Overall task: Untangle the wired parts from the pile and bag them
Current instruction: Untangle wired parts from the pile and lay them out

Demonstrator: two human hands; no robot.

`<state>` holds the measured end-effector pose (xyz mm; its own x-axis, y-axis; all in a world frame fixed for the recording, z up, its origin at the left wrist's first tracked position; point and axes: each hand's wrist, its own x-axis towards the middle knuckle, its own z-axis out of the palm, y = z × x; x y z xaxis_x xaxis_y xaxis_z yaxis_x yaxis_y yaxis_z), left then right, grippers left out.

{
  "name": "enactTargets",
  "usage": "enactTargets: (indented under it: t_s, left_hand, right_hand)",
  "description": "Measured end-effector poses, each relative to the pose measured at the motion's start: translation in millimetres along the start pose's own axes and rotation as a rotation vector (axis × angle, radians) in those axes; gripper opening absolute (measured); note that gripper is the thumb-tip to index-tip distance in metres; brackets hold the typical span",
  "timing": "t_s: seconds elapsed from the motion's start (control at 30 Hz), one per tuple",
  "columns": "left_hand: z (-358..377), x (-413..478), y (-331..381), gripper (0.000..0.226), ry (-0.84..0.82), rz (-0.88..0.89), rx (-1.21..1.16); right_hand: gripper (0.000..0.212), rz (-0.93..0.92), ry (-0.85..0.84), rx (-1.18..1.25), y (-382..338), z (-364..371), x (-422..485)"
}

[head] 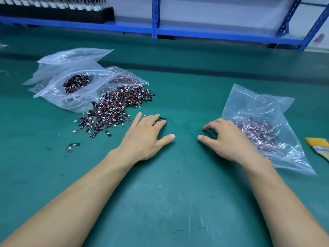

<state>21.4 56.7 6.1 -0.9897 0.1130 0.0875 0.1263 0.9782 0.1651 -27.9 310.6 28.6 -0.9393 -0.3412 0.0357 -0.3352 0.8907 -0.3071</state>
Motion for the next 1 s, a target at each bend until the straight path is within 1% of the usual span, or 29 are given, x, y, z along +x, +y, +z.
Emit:
enactTargets:
  t_s: [0.1,0.17,0.2,0.27,0.3,0.37,0.43,0.5,0.57,0.67,0.8,1.0]
  left_hand:
    - [0.8,-9.5,10.1,0.074,-0.090,0.177,-0.194]
    - [0.9,-15.1,14.6,0.066,-0.124,0.272,-0.347]
    - [-0.3,-16.8,15.5,0.062,-0.107,0.309,-0.414]
    - [-4.3,-16.4,13.0,0.059,-0.023,0.338,-0.506]
    - [-6.7,-15.0,10.0,0.058,0.026,0.328,-0.521]
    - [-9.5,-11.5,2.8,0.053,0.094,0.281,-0.499]
    - [-8.4,-9.4,-1.8,0.042,0.104,0.249,-0.457]
    - [-5.8,-8.6,-4.2,0.028,0.102,0.241,-0.423]
    - [-4.2,-7.9,-5.2,0.019,0.101,0.230,-0.391]
    - [-4.5,-6.7,-7.4,0.015,0.100,0.215,-0.375]
    - [-6.0,-6.2,-11.3,0.010,0.122,0.211,-0.378]
    - [-6.2,-4.0,-18.4,0.005,0.141,0.185,-0.363]
  right_hand:
    - [0.039,0.122,0.055,-0.044,4.4,-3.2,1.5]
    - [0.035,0.205,0.077,-0.088,7.1,-4.0,1.7]
    - [0.032,0.237,0.090,-0.099,7.9,-4.6,1.6]
    - [0.026,0.254,0.132,-0.088,8.8,-5.5,1.6]
    - [0.022,0.227,0.157,-0.062,8.5,-5.1,1.7]
    - [0.017,0.082,0.183,0.033,5.9,-2.1,2.3]
    - [0.020,-0.110,0.163,0.161,-1.9,2.6,1.3]
    - [0.028,-0.269,0.098,0.234,-11.2,8.9,-0.7]
    - [0.033,-0.349,0.035,0.228,-16.9,16.3,-1.5]
    - [0.029,-0.364,-0.004,0.173,-18.6,21.5,0.9]
    - [0.018,-0.346,0.033,0.181,-13.9,21.4,3.6]
    - [0.009,-0.312,0.042,0.206,-9.1,19.0,4.3]
